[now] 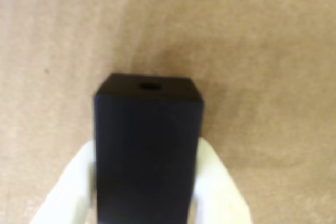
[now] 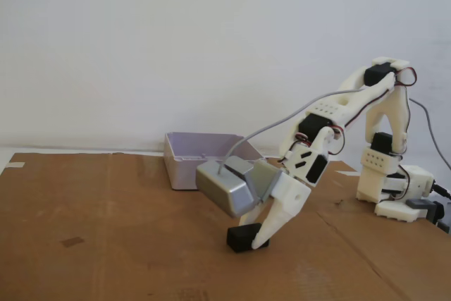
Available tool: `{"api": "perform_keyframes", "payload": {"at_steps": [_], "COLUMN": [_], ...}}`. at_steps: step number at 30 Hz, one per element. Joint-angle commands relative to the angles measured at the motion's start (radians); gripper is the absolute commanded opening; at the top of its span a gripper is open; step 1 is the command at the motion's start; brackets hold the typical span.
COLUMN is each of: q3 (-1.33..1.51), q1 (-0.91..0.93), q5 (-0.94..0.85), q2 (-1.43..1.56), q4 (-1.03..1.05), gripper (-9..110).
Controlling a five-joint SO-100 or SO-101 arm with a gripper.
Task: Grasp a block and put it in the box.
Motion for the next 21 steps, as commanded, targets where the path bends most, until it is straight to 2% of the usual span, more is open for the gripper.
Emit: {"api": "perform_keyframes", "payload": {"at_steps": [1,21], "q3": [-0.054,-0.344], "q1": [-0.005,-0.003], "q5": [0.009,0.006], "q2": [0.055,0.057], "q4": [-0.029,-0.014], "gripper": [4,4]}}
